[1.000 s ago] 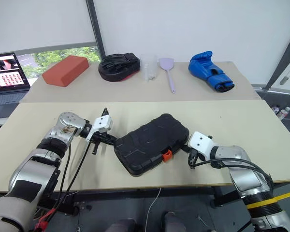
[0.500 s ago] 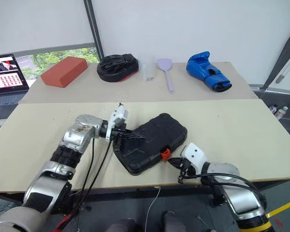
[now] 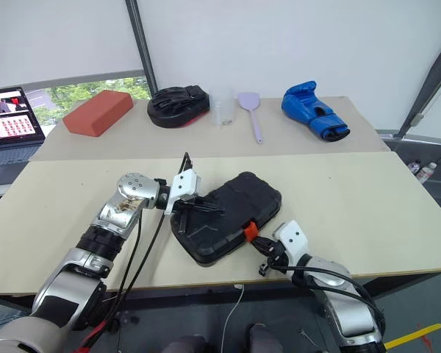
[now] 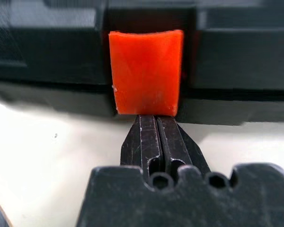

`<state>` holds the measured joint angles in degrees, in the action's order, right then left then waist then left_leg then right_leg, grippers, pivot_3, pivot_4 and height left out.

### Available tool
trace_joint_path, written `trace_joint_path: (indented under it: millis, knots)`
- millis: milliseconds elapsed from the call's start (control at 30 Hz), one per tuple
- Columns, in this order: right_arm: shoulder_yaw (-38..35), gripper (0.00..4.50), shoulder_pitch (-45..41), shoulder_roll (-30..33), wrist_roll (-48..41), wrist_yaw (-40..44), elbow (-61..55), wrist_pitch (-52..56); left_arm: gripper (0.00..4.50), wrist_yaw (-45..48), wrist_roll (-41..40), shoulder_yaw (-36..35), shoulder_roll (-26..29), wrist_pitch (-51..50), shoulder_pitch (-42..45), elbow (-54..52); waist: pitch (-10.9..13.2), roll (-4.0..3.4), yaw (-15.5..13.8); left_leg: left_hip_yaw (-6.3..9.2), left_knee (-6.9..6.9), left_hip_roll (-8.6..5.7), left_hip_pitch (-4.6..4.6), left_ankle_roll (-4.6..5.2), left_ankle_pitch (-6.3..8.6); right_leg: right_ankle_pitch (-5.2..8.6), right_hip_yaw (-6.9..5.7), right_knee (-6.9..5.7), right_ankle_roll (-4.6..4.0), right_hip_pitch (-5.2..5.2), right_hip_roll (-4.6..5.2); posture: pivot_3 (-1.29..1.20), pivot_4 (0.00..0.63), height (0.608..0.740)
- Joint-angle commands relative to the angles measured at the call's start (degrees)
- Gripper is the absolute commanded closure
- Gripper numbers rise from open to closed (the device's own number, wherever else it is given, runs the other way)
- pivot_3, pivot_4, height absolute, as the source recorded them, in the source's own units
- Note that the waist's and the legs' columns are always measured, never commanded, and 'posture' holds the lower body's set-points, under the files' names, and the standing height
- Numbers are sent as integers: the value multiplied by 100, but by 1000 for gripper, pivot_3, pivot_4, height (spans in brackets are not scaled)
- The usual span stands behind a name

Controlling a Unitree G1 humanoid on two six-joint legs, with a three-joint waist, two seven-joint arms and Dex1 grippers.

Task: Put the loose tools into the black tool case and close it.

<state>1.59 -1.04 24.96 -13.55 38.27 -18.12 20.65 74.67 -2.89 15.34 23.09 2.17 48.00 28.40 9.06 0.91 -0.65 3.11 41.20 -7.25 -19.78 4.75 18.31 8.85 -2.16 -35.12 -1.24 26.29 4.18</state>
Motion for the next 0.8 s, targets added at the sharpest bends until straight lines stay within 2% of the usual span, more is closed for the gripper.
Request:
trace_joint_path:
  millis: [33,433,600,800]
  knots:
    - [-306,4500,-43,63,-250,-10,-734,-311,4433,90,341,365,24,120,-126,301,-2,-2,0,0,-4,0,1,-1,0,0,1,1,0,0,0,0,150,740]
    - [-443,4500,492,843,-481,523,-895,110,4433,225,210,342,-42,110,-5,361,-7,-6,-10,-1,-24,1,18,-1,-1,3,4,10,3,-13,0,0,150,740]
    - [-556,4500,395,1162,-754,763,-989,350,4433,142,587,614,31,659,-124,422,-7,-7,-26,-1,-24,1,18,-1,-1,3,3,12,3,-14,2,0,150,740]
    - [-962,4500,-41,1093,-1829,633,-1253,1081,4433,90,585,590,-30,718,-100,481,-19,-7,-44,-1,-26,3,21,1,1,3,3,16,5,-21,3,0,150,740]
